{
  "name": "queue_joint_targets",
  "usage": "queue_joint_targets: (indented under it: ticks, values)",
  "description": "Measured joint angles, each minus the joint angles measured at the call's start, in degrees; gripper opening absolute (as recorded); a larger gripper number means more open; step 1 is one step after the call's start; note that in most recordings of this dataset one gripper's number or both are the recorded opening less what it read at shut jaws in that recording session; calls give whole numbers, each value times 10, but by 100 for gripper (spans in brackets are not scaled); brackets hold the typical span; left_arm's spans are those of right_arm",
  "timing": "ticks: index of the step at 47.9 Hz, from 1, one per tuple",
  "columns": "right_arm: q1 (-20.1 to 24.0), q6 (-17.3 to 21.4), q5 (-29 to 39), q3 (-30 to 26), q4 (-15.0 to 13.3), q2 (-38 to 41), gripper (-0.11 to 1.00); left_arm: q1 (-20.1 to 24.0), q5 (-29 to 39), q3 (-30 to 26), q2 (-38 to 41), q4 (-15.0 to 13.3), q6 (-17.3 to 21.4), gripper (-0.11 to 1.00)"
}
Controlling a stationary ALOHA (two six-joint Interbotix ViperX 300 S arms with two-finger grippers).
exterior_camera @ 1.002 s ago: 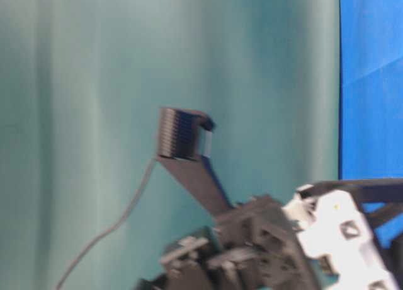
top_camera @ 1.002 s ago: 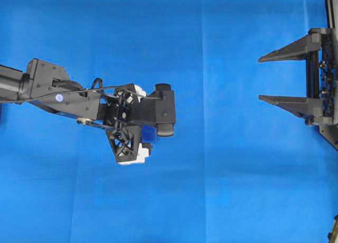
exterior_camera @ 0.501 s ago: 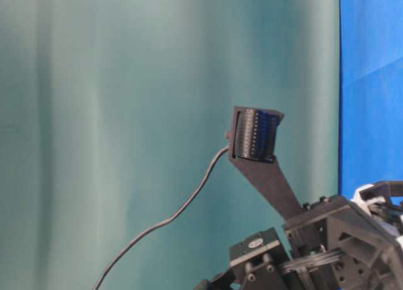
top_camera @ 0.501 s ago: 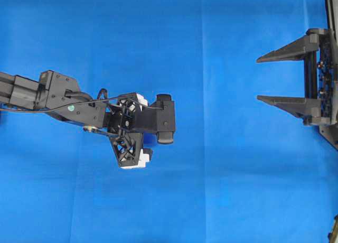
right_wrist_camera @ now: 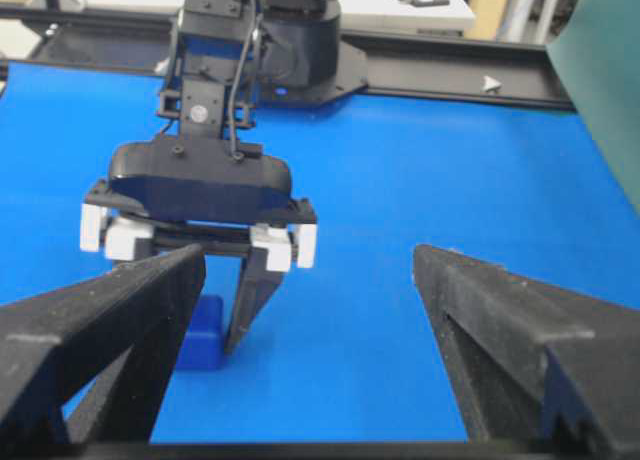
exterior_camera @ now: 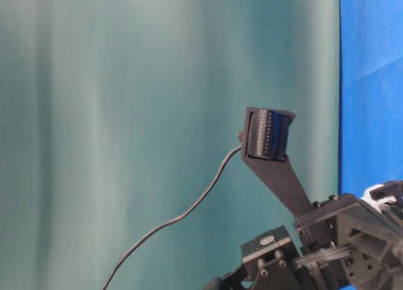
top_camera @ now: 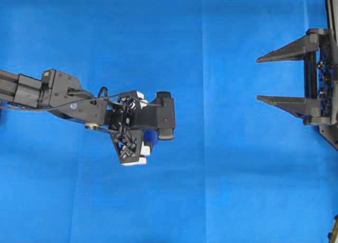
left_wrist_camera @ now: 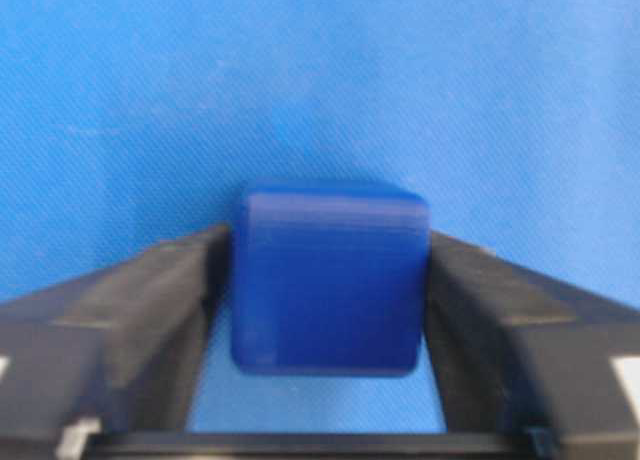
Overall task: Handover the blue block to the right arm after grasping it with the left arm, then place it in the designated position.
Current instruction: 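Close the left gripper on the blue cube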
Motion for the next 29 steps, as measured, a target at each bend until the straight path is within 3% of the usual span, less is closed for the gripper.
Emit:
queue_joint_targets:
  ticks: [29]
  values:
    - [0, 0, 0, -1, 1, 0, 98, -2, 6, -1, 0, 0, 4, 49]
